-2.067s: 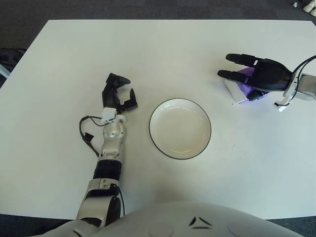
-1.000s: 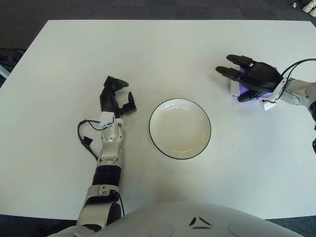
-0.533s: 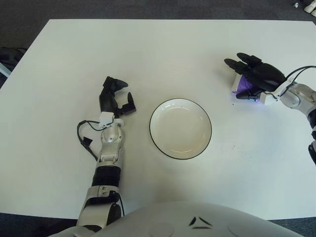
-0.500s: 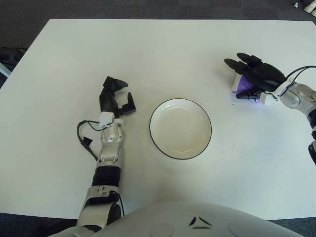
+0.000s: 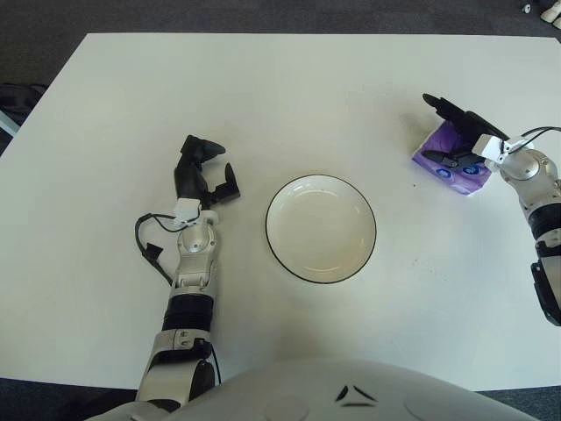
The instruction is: Put the tissue paper into the plate.
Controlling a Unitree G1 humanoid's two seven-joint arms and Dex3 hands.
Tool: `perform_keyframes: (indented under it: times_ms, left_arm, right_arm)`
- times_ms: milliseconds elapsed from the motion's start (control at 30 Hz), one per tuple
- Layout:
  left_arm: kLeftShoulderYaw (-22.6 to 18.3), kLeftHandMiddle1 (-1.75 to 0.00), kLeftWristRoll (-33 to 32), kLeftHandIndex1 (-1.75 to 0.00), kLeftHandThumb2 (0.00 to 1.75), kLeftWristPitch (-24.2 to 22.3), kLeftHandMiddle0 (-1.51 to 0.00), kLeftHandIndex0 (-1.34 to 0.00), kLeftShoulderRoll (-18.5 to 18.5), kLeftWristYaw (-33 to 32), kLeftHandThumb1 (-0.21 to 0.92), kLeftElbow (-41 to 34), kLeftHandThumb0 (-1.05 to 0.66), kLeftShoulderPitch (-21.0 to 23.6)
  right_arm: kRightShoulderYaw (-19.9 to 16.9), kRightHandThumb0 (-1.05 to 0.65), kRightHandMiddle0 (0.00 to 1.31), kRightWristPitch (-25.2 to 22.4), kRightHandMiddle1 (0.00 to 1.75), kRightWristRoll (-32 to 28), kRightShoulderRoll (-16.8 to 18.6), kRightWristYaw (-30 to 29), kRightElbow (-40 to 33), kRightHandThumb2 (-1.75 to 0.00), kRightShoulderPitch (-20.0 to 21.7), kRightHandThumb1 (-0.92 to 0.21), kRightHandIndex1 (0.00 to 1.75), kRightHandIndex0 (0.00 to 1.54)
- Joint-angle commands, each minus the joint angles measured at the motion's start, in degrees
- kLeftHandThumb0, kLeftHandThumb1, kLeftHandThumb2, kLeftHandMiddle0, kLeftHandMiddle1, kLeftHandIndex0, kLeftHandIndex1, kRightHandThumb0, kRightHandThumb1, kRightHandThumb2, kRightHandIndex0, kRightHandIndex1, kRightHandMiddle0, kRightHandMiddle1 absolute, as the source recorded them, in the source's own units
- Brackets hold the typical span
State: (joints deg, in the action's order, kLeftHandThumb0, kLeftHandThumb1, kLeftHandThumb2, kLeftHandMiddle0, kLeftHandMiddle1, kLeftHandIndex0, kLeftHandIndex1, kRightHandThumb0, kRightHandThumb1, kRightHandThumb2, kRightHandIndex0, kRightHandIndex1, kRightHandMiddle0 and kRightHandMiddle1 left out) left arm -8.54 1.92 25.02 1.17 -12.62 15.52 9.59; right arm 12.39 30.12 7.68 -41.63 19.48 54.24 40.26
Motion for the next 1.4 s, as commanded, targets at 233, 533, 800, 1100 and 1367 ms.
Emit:
perform_keyframes:
  times_ms: [233,533,800,1100,1367]
  left_arm:
    - [-0.96,-1.65,-0.69,-1.75,1.42,-2.41,-0.69,-0.5,-0.43,0.29,0.21,2.59,-0.01,-3.73]
    - [-1.0,-1.66,-0.9,-1.75,1.45,-2.54,-0.7,-0.52,-0.4,0.41,0.19,2.17,-0.01,-3.71]
    - [-1.09,-1.67,-0.36,-1.75,1.49,-3.09,-0.74,-0.53,-0.16,-0.38,0.15,1.72,-0.01,-3.66]
    - [-0.89,-1.67,-0.28,-1.75,1.52,-4.15,-0.75,-0.56,0.18,-0.76,0.12,0.37,-0.01,-4.12]
    - [-0.68,-1.64,-0.33,-1.75,1.51,-3.22,-0.74,-0.58,0.2,-0.4,0.13,0.18,-0.01,-4.47]
  right_arm:
    - [-6.14,-0.35,0.0,-24.89,0.64,-10.09,5.46,7.6,-16.24,-1.27,-13.65,-0.13,0.74,0.0]
    - [-9.29,-0.27,0.19,-39.67,1.68,-14.74,6.25,10.16,-22.85,-1.37,-14.58,-0.12,1.66,0.13]
    - [-11.73,-0.02,0.71,-46.19,1.74,-15.82,6.85,9.09,-28.36,-1.51,-15.98,-0.12,1.64,0.58]
    - [-14.24,0.0,0.68,-52.61,1.75,-14.85,7.84,5.12,-34.34,-1.65,-17.28,0.01,1.64,0.84]
    - [-16.7,0.0,0.66,-57.93,1.75,-15.66,9.38,2.05,-40.38,-1.69,-18.38,0.04,1.62,0.91]
